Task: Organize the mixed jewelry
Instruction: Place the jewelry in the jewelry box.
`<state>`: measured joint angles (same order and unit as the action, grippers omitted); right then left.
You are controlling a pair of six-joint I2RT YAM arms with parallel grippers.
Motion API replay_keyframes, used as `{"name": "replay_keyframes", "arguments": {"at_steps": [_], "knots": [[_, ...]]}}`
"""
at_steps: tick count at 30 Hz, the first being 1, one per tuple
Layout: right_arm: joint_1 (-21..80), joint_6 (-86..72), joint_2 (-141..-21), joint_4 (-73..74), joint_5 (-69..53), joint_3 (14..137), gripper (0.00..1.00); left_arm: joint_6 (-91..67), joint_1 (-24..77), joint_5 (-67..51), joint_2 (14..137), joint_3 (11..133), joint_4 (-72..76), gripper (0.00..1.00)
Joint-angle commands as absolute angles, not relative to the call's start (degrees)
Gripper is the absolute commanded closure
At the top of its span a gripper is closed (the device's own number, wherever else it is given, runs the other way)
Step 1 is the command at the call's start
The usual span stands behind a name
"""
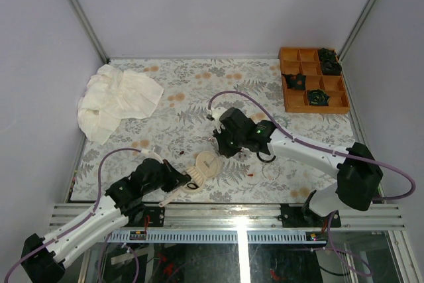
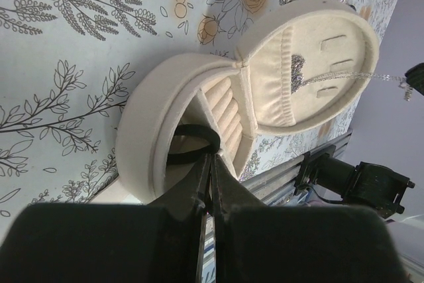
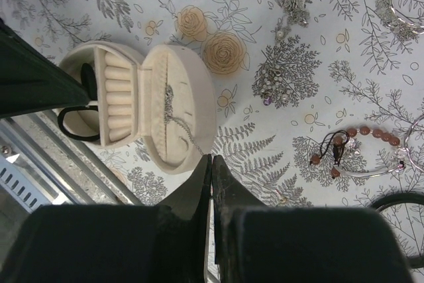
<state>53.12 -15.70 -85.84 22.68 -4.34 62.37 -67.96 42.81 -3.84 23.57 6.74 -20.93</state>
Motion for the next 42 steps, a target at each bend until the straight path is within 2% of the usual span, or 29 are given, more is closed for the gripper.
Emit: {"name": "replay_keyframes", "arguments": {"at_steps": [1, 30, 42], "knots": [[52.74, -16.67, -81.90, 21.71, -6.73, 62.87, 1.00, -68.38, 43.52, -2.55, 23.94, 6.09, -17.55, 1.00], [53.69, -17.58, -83.91, 20.06, -11.76, 65.70, 1.00, -68.12, 44.33, -2.17, 24.10, 5.99, -16.98, 1.00], [53.81, -16.55, -82.12, 23.19, -8.90, 70.68, 1.00, -68.29, 44.48, -2.19, 23.43, 5.55, -16.88, 1.00]]}}
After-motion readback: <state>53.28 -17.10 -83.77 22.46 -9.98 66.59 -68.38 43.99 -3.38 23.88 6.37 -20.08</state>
